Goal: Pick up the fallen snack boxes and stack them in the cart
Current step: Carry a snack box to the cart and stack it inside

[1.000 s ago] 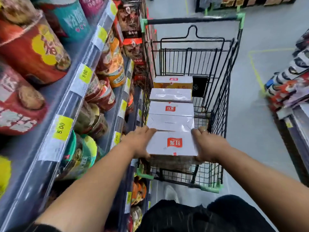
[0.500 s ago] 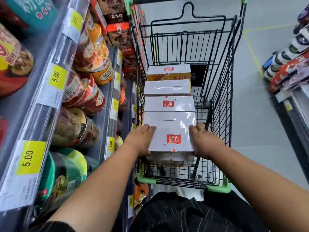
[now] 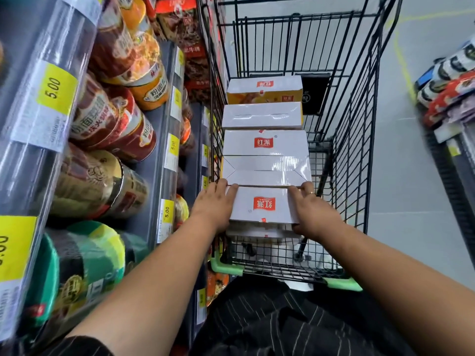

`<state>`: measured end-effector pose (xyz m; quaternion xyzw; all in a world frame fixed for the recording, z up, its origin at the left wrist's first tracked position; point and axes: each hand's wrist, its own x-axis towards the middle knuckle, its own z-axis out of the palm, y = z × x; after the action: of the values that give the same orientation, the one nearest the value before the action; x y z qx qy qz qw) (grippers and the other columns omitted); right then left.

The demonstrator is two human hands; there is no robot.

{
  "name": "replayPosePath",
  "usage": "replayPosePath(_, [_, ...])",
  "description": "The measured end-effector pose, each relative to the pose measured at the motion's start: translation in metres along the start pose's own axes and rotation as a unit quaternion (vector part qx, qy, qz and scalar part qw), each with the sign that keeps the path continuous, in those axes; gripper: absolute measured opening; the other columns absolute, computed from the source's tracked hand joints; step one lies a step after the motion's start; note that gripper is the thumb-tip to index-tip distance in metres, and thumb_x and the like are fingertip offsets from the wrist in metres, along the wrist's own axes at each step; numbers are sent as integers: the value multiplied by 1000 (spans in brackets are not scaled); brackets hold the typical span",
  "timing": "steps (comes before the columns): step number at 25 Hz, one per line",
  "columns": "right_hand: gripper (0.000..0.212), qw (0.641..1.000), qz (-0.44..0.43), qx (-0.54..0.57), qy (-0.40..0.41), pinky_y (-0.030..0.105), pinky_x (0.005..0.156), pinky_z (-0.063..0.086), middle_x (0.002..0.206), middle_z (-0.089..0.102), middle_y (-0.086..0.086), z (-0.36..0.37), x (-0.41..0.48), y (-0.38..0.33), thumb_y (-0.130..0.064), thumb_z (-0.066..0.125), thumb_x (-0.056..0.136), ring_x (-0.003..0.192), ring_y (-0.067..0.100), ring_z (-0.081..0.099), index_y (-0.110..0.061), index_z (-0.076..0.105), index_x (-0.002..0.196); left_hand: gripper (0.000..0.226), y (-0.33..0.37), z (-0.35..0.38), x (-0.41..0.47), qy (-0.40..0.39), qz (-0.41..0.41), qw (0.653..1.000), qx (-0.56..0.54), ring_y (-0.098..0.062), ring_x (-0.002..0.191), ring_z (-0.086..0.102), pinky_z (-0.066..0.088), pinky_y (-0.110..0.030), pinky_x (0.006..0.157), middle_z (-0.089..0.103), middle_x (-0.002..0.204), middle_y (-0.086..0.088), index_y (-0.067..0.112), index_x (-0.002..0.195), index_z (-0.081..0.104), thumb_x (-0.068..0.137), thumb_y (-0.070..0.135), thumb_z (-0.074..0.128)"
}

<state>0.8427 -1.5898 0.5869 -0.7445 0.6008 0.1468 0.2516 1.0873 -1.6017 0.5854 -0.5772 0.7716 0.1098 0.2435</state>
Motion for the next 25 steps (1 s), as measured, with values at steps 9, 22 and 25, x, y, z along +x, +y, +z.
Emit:
replayPosePath(9, [90,999,17,-5,44,48,85,54,150,10,11,-17,-28,14,-34,81,73,116,36,51,-22,23,141,105,19,-34,-1,20,45,999,24,-33,136,29,35,-46,109,19,151,-11,20,151,10,75,64,67])
replayPosePath(22, [93,984,141,-9,104,43,84,51,144,21,9,-53,-176,117,-43,77,76,114,33,52,-26,19,146,103,169,-125,-22,165,158,973,27,-33,138,27,28,-44,114,19,154,-12,20,152,13,76,64,66])
replayPosePath(25, [93,980,170,3,104,42,82,49,146,21,9,-39,-234,150,-45,76,77,118,32,50,-27,17,146,107,235,-137,-44,172,216,961,32,-32,139,26,27,-45,115,20,153,-11,22,152,11,73,64,69])
